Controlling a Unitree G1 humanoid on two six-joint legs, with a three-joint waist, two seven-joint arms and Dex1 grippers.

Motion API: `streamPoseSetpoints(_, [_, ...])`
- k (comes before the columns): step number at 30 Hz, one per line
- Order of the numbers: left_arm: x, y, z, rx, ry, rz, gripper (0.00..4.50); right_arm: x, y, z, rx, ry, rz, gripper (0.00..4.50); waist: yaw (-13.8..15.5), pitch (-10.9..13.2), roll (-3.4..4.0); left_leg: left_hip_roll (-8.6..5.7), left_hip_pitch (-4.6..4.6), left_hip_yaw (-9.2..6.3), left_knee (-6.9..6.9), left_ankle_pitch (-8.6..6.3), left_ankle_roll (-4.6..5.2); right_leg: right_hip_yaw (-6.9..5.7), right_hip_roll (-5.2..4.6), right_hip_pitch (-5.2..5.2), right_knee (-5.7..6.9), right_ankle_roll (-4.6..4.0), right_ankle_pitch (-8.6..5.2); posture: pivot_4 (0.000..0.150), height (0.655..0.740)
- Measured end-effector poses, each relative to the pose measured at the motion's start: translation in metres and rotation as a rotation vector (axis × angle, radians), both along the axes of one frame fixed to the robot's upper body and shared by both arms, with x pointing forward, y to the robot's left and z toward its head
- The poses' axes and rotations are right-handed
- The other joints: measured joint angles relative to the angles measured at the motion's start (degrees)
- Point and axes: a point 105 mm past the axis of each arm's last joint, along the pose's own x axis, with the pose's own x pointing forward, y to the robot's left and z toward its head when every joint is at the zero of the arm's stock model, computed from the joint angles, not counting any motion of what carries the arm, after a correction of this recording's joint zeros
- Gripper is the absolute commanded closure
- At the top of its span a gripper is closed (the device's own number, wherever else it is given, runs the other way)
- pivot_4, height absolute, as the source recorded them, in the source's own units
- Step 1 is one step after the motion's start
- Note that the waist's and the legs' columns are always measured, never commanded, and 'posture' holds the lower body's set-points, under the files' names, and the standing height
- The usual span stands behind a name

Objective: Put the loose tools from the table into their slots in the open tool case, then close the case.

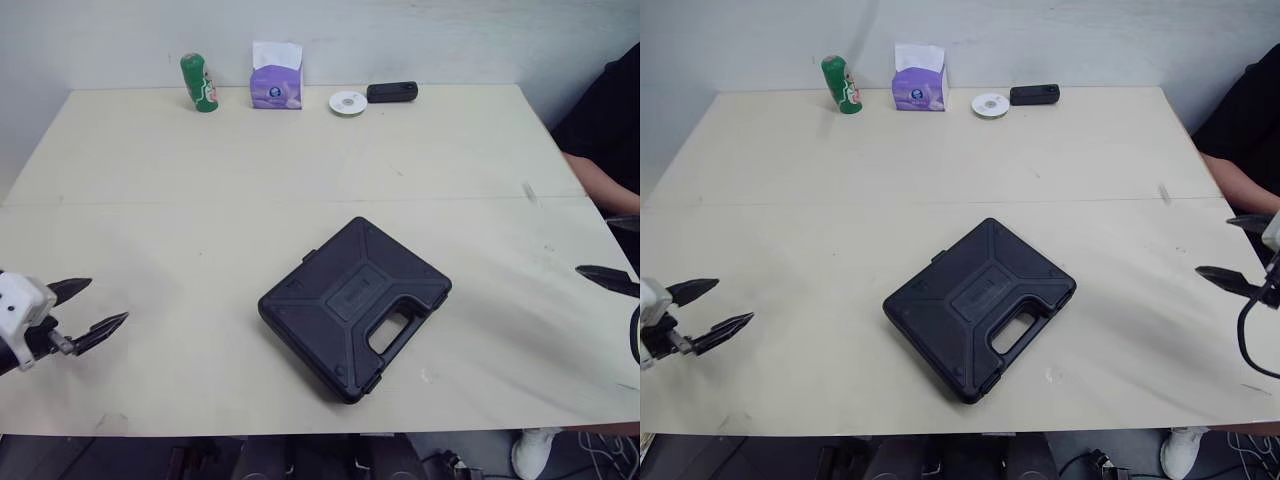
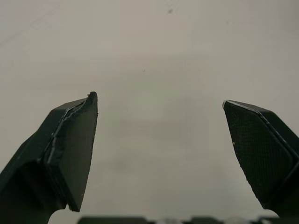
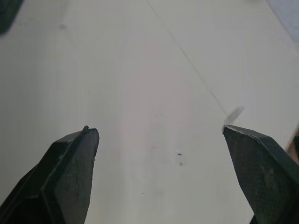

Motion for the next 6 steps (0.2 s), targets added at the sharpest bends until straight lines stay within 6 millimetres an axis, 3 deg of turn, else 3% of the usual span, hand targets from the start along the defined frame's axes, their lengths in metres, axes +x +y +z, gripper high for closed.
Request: streamPoseSetpoints(6, [-0.0001, 0.0065, -0.0014, 0.003, -0.03, 0.049, 0.0, 0.0114, 0.003, -0.0062, -0.005, -0.018, 0.008, 0.13, 0.02, 0.0, 0.0, -0.02, 0.02, 0.11, 0.02, 0.0, 0.01, 0.09, -0.02, -0.02, 0.04, 0.03, 0.02, 0.15, 0.74])
